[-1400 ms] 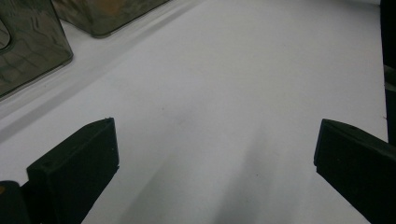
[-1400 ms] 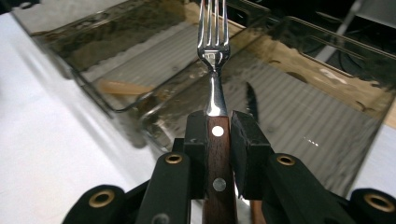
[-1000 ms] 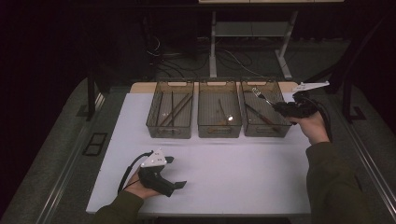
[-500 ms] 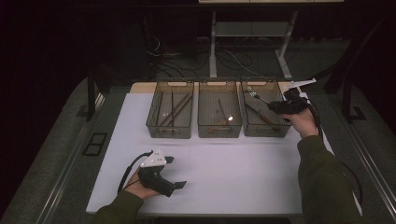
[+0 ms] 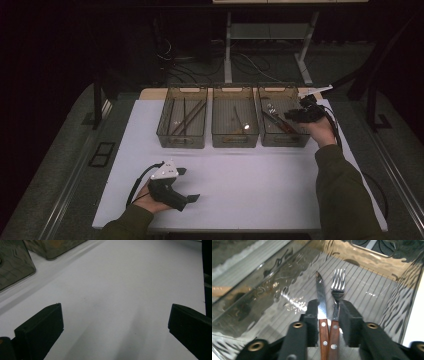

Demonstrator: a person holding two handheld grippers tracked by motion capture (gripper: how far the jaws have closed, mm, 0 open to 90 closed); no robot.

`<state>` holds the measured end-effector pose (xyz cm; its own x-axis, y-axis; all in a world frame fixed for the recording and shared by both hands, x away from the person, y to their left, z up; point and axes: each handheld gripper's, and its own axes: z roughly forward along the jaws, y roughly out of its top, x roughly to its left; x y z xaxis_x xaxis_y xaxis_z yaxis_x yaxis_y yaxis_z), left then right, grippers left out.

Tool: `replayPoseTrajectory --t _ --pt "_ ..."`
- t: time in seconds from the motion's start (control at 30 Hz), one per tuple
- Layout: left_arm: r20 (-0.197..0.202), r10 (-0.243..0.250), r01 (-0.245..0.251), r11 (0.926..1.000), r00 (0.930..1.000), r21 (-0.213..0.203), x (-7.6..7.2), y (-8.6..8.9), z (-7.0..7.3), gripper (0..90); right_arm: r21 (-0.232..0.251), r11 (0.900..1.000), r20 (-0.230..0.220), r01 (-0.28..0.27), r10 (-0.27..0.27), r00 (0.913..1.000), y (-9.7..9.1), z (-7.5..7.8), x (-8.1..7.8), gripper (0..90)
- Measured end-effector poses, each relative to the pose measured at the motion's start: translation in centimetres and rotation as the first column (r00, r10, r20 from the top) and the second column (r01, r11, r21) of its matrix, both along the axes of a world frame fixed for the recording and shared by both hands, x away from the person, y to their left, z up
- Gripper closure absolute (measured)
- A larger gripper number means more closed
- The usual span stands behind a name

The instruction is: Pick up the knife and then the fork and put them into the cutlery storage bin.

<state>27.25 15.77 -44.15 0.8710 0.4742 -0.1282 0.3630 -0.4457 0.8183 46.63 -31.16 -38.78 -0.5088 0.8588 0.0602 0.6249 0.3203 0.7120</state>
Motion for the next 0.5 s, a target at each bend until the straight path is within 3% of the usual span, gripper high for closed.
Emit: replayPoseTrajectory --t 0.17,0.37,0.5 --pt "-0.002 0.002 -0.002 1.0000 1.0000 0.002 0.0 0.0 0.0 0.0 0.061 0.9981 -0.012 0.001 0.000 0.9999 -0.2 0.3 -0.4 54.9" --pt "-0.003 0.004 -0.004 1.0000 1.0000 0.004 0.0 0.0 0.0 0.0 0.121 0.9925 0.012 -0.020 0.019 0.9997 -0.1 0.9 -1.5 43.3" --pt "-0.004 0.009 -0.009 0.9999 1.0000 -0.006 0.1 0.0 0.0 0.0 0.108 0.9936 0.029 -0.033 0.030 0.9991 0.3 1.4 -2.3 35.5"
